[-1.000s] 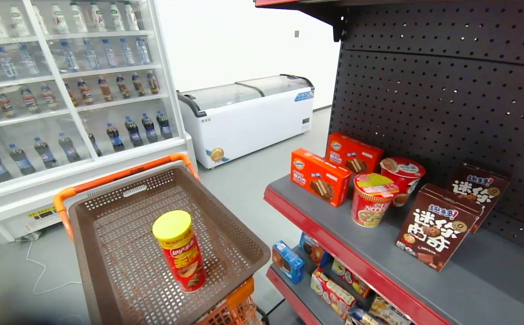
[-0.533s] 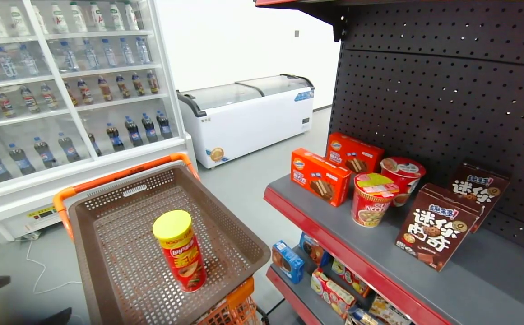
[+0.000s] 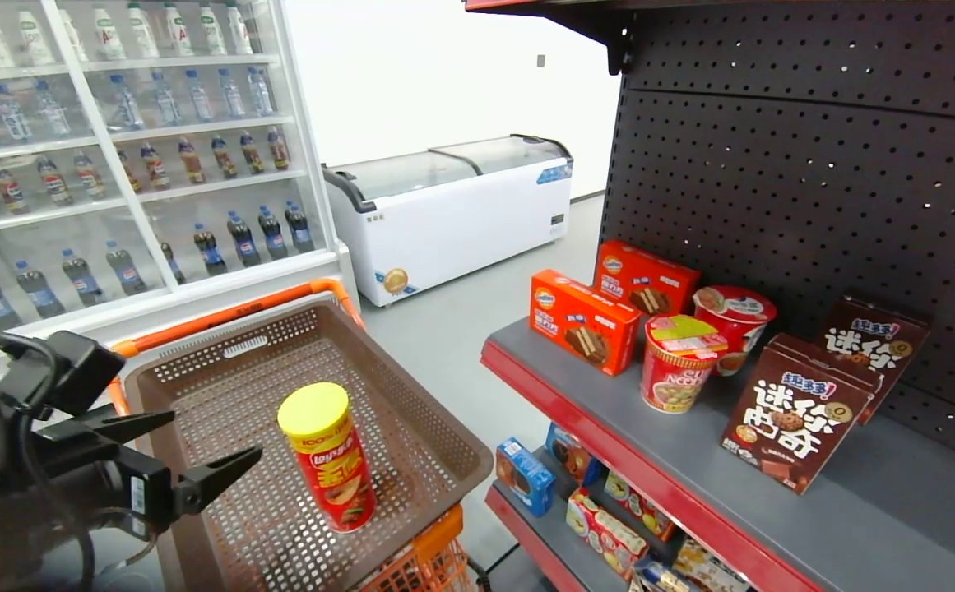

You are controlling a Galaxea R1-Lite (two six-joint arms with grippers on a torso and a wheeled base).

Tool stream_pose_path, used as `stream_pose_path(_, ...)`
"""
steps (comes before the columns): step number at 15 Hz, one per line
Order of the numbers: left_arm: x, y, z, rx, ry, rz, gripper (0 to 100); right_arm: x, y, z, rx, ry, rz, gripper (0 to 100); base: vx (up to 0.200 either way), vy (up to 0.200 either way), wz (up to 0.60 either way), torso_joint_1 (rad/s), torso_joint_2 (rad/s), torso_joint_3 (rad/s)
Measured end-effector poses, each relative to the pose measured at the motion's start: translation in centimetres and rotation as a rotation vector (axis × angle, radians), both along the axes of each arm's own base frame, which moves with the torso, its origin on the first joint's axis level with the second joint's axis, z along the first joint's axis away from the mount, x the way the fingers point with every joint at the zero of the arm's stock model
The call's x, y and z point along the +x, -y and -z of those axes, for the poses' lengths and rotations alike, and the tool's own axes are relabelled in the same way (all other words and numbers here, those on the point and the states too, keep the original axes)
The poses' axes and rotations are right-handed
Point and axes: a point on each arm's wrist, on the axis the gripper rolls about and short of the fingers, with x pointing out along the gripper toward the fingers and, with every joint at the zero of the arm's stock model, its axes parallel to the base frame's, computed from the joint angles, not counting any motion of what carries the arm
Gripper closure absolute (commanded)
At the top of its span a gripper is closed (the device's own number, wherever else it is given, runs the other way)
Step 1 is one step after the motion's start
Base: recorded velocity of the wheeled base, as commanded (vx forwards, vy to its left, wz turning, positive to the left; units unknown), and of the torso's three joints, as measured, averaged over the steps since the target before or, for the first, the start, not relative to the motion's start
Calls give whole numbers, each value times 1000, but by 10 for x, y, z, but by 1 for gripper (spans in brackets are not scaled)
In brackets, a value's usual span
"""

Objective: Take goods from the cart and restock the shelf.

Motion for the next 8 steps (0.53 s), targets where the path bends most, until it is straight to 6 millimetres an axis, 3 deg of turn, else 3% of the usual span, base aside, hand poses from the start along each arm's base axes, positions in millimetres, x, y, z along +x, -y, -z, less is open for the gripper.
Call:
stream_pose_path(3, 11, 8, 33, -2, -56, 34, 0, 0, 0, 0, -1, 0, 1, 0, 0, 0, 0, 0, 0, 0)
stream_pose_path(8, 38, 16, 57, -4, -75, 60, 0, 0, 0, 0, -1, 0, 0, 0, 0, 0, 0, 0, 0, 0)
